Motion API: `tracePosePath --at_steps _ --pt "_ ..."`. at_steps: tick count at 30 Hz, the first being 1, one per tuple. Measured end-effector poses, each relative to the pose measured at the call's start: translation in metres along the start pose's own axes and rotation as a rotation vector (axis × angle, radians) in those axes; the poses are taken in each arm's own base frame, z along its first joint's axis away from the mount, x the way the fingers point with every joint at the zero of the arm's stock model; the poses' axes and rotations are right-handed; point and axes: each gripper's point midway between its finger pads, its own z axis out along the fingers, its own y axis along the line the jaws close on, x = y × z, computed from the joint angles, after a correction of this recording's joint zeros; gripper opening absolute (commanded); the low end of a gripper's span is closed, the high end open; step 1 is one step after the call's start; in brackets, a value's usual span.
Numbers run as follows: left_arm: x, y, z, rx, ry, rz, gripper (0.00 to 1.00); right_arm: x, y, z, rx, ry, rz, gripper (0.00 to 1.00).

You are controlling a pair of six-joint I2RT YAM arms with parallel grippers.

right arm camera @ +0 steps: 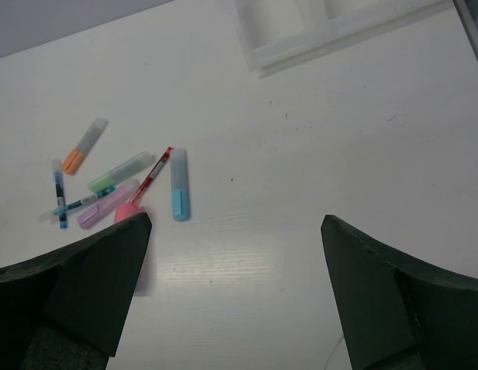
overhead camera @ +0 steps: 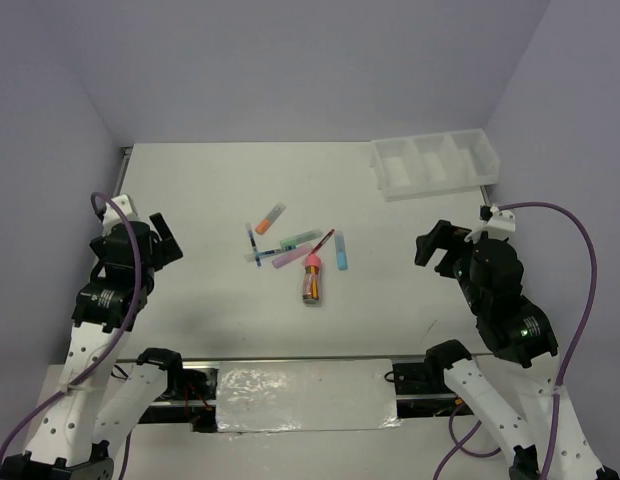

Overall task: Sort the stationery into containers
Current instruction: Pick up the stationery from the center of the board.

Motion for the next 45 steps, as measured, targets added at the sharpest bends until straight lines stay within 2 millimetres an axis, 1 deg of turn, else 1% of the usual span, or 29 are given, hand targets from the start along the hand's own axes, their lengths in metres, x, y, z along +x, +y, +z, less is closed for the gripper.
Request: tracePosePath --at_steps 3,6,7,9,11,12,13,14,16,18,20,24,27,28,31,33,34,35,37,42,45 --pt "-0.001 0.004 0.0 -0.02 -0.006 -0.004 0.99 0.001 0.001 0.0 -0.005 0.005 0.001 1.0" --pt "0.0 0.007 0.0 -0.041 -0.005 -0.015 0.99 0.004 0.01 0.002 -0.054 0.016 0.016 1.0" --pt "0.0 0.008 0.0 -0.045 -0.005 -0.015 0.99 0.007 0.019 0.005 -0.097 0.018 0.032 1.0" --pt "0.0 0.008 0.0 -0.048 -0.005 -0.016 0.99 0.019 0.035 0.016 -0.17 0.05 0.068 1.0" --pt "0.0 0.009 0.0 -0.051 -0.005 -0.016 0.99 0.038 0.055 0.031 -0.232 0.124 0.104 1.0" --pt "0.0 0.009 0.0 -0.053 -0.006 -0.017 0.99 0.051 0.066 0.041 -0.244 0.176 0.108 1.0" --pt "0.0 0.009 0.0 -0.054 -0.005 -0.016 0.99 0.066 0.08 0.051 -0.251 0.234 0.099 1.0" --pt "0.001 0.01 0.0 -0.055 -0.005 -0.016 0.99 0.081 0.097 0.057 -0.271 0.287 0.083 1.0" --pt "0.001 0.01 0.0 -0.059 -0.002 -0.014 0.99 0.121 0.134 0.067 -0.284 0.413 0.029 1.0" --pt "0.002 0.01 0.002 -0.064 0.004 -0.01 0.99 0.154 0.158 0.076 -0.254 0.497 -0.023 1.0" --pt "0.004 0.01 0.004 -0.07 0.012 -0.004 0.99 0.182 0.176 0.085 -0.203 0.541 -0.074 1.0" --pt "0.006 0.009 0.007 -0.076 0.027 0.005 0.99 0.218 0.204 0.096 -0.121 0.561 -0.131 0.99" --pt "0.006 0.01 0.007 -0.076 0.027 0.005 0.99 0.241 0.207 0.104 -0.061 0.571 -0.158 0.94" --pt "0.006 0.01 0.007 -0.076 0.026 0.004 0.99 0.25 0.204 0.108 -0.036 0.575 -0.169 0.91" --pt "0.006 0.01 0.006 -0.075 0.025 0.004 0.99 0.268 0.19 0.113 0.028 0.597 -0.198 0.89" --pt "0.006 0.009 0.006 -0.075 0.025 0.004 0.99 0.273 0.186 0.114 0.046 0.6 -0.202 0.86" --pt "0.006 0.009 0.006 -0.075 0.025 0.004 0.99 0.274 0.185 0.115 0.052 0.6 -0.2 0.82" --pt "0.006 0.01 0.006 -0.075 0.026 0.005 0.99 0.275 0.184 0.115 0.054 0.602 -0.202 0.74" --pt "0.006 0.009 0.006 -0.074 0.026 0.005 0.99 0.278 0.183 0.115 0.052 0.606 -0.202 0.68" --pt "0.006 0.009 0.006 -0.074 0.025 0.005 0.99 0.291 0.173 0.113 0.052 0.629 -0.217 0.64" --pt "0.006 0.009 0.006 -0.074 0.025 0.005 0.99 0.295 0.168 0.111 0.049 0.641 -0.246 0.42"
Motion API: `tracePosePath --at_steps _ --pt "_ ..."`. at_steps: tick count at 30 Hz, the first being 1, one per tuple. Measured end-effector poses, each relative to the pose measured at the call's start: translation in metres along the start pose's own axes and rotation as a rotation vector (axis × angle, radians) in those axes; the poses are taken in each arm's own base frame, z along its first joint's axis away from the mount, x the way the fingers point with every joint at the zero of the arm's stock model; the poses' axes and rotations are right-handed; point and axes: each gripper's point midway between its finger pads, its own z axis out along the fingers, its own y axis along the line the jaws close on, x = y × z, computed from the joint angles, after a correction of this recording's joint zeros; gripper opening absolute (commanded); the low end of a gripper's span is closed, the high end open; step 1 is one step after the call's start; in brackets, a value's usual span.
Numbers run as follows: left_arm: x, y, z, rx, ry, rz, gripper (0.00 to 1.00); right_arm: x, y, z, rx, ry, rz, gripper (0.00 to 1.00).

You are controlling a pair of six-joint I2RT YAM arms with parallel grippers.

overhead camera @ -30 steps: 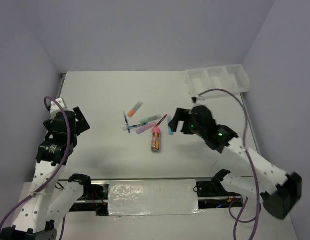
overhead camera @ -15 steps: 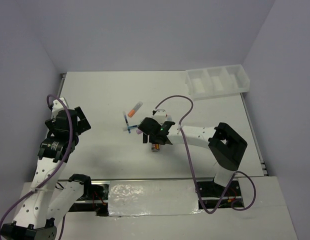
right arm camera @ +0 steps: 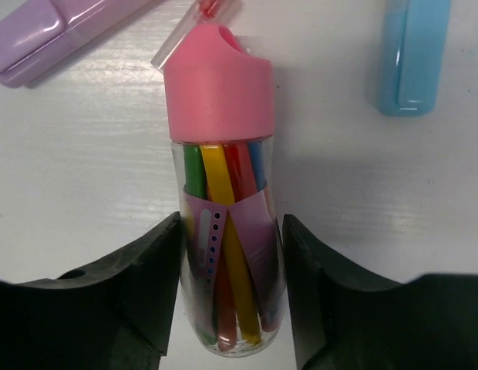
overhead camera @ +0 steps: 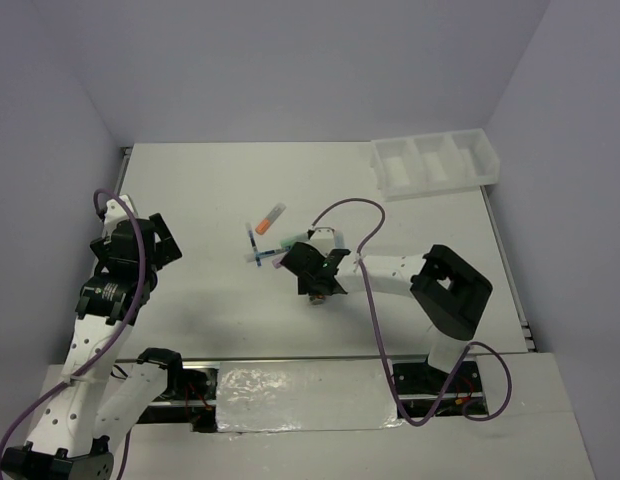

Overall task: Sort the stationery into containers
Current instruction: Pick up the stationery from the center of the board, then place the stationery in the storage box.

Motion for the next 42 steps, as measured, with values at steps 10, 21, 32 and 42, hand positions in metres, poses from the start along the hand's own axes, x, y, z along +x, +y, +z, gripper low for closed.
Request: tracePosePath --at_steps 10,21,32,42 --pt "-0.001 0.0 -0.002 0.009 -0.005 -0.004 0.99 -0.056 -0.006 -0.083 -0.287 -0.147 -0.109 0.0" --pt "-0.001 -0.006 -0.005 0.05 -0.002 -0.01 0.99 -0.341 -0.24 -0.089 0.276 -0.564 -0.079 0.0" --pt "0.016 -0.03 0.001 0.109 0.066 0.064 0.99 -0.419 -0.366 0.036 0.554 -0.437 -0.383 0.03" --pt "0.035 -0.045 0.012 0.126 0.148 0.13 0.99 -0.444 -0.468 0.058 0.727 -0.417 -0.471 0.11"
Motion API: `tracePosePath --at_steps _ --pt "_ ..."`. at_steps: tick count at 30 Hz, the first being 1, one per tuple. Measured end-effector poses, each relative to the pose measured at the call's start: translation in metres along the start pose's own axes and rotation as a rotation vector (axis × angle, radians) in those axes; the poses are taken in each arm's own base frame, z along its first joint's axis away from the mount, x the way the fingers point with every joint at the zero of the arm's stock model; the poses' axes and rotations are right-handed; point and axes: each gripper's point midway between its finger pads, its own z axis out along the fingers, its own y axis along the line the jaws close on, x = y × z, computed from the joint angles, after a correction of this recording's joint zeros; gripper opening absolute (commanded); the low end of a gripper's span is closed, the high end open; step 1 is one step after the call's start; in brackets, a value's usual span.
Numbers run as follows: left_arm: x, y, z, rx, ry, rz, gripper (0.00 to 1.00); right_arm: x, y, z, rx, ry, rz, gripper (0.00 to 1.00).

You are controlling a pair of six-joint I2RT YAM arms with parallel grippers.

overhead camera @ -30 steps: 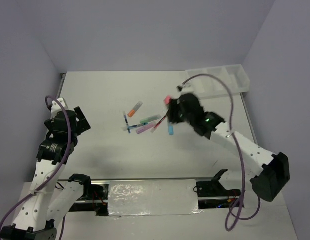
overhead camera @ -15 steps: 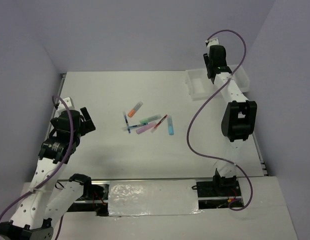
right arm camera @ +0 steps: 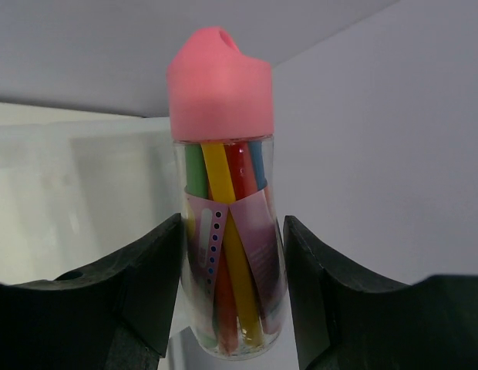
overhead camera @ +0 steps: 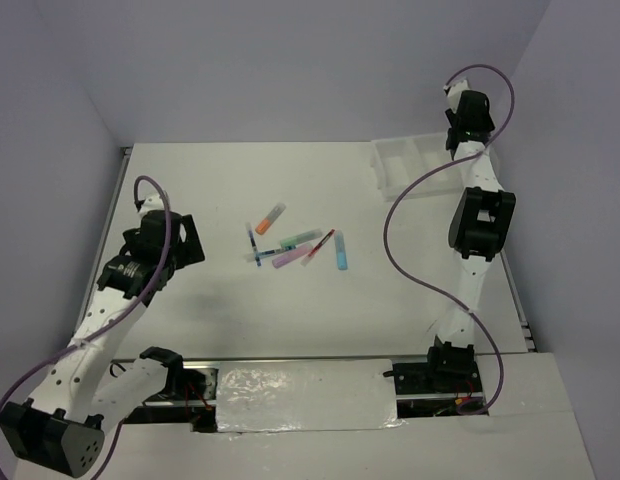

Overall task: Sort the stationery into containers
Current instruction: Place the stationery in the storage box.

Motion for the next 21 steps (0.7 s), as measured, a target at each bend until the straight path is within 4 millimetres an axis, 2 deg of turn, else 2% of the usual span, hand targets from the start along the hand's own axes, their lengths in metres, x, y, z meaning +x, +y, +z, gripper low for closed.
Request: tracePosePath --at_steps 5,10,12,15,18,21 --pt "0.011 -0.004 0.012 -0.018 0.061 0.034 0.99 0.014 -0.012 0.016 0.016 0.002 -0.019 0.13" --pt "0.012 -0.004 0.013 -0.021 0.067 0.037 0.99 0.017 0.003 0.028 -0.017 -0.014 -0.013 0.2" --pt "0.013 -0.003 0.013 -0.022 0.068 0.038 0.99 0.02 0.01 0.031 -0.036 -0.013 -0.008 0.27" --pt "0.013 -0.003 0.013 -0.022 0.069 0.04 0.99 0.022 0.017 0.033 -0.058 -0.017 0.011 0.3" --pt "0.013 -0.003 0.013 -0.022 0.069 0.041 0.99 0.023 0.021 0.033 -0.071 -0.015 0.031 0.4" --pt "0.013 -0.003 0.013 -0.022 0.069 0.041 0.99 0.031 0.027 0.035 -0.09 -0.007 0.047 0.54"
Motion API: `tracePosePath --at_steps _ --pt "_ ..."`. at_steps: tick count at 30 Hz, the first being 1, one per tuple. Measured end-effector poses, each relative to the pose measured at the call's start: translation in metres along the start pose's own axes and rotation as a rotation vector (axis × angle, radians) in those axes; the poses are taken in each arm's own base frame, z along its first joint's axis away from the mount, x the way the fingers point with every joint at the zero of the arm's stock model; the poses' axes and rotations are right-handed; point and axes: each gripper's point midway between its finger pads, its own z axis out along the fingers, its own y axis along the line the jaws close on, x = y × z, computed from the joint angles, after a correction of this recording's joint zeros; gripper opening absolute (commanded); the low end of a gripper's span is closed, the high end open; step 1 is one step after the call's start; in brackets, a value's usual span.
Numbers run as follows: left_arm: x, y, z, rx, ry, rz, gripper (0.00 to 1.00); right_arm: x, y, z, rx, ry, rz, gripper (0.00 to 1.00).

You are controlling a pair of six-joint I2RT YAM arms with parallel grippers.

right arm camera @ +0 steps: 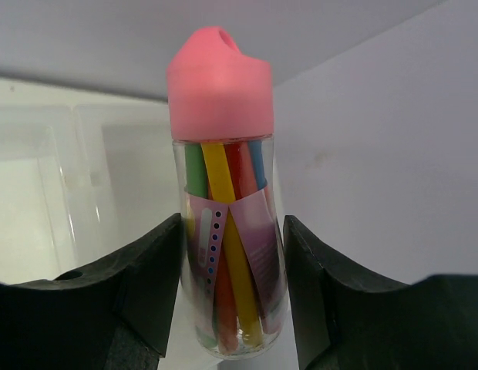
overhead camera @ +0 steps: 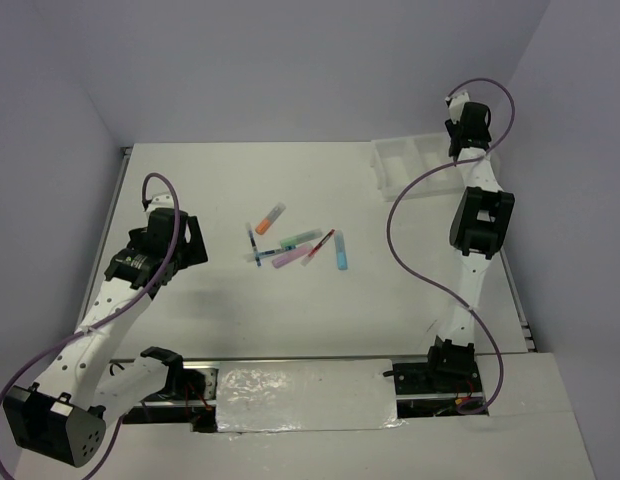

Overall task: Sort the stationery into containers
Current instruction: Place the stationery in the storage box, then pick up the pen from the center of the board.

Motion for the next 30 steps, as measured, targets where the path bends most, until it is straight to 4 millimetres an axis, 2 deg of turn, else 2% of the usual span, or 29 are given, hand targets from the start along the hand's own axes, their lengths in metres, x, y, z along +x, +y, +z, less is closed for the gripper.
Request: tracePosePath --at_steps 1,2,6,7,8,9,14,16,18,20,22,24,25,27,29,30 --pt "0.0 0.0 0.0 0.0 0.0 0.0 0.99 0.005 0.003 0.001 -0.01 0.008 0.006 0.57" --pt "0.0 0.0 0.0 0.0 0.0 0.003 0.99 0.01 0.006 0.001 -0.02 0.021 0.01 0.64" --pt "0.0 0.001 0.0 0.001 -0.002 0.017 0.99 0.02 0.012 0.001 -0.056 0.042 0.033 0.69" --pt "-0.001 0.001 -0.001 0.002 -0.003 0.017 0.99 0.018 0.012 0.0 -0.057 0.038 0.044 0.78" --pt "-0.001 0.001 -0.001 0.002 -0.004 0.017 0.99 0.016 0.011 0.0 -0.061 0.032 0.055 0.95" --pt "-0.001 0.001 -0.001 0.003 -0.005 0.016 0.99 0.013 0.011 -0.002 -0.064 0.027 0.07 0.98" --pt "-0.003 0.001 -0.005 0.013 -0.019 0.009 0.99 -0.009 0.0 -0.017 -0.071 -0.007 0.139 1.0" --pt "-0.005 0.001 -0.007 0.019 -0.031 0.004 0.99 -0.024 -0.004 -0.028 -0.079 -0.027 0.202 1.0" --pt "-0.008 0.001 -0.01 0.026 -0.045 -0.003 0.99 -0.048 -0.005 -0.047 -0.099 -0.06 0.277 1.0" --pt "-0.009 0.002 -0.011 0.028 -0.053 -0.007 0.99 -0.081 0.001 -0.081 -0.143 -0.106 0.356 1.0" --pt "-0.01 0.002 -0.013 0.029 -0.061 -0.011 0.99 -0.116 0.02 -0.127 -0.202 -0.142 0.431 1.0" --pt "-0.012 0.004 -0.015 0.028 -0.073 -0.017 0.99 -0.157 0.055 -0.189 -0.29 -0.189 0.503 1.0" --pt "-0.014 0.005 -0.017 0.027 -0.082 -0.022 0.99 -0.17 0.08 -0.221 -0.351 -0.197 0.527 1.0" --pt "-0.017 0.008 -0.021 0.027 -0.102 -0.033 0.99 -0.182 0.137 -0.287 -0.477 -0.193 0.558 0.98" --pt "-0.02 0.01 -0.025 0.026 -0.122 -0.044 0.99 -0.169 0.2 -0.345 -0.599 -0.138 0.548 0.92" --pt "-0.021 0.011 -0.026 0.025 -0.129 -0.047 0.99 -0.156 0.226 -0.366 -0.639 -0.097 0.536 0.91"
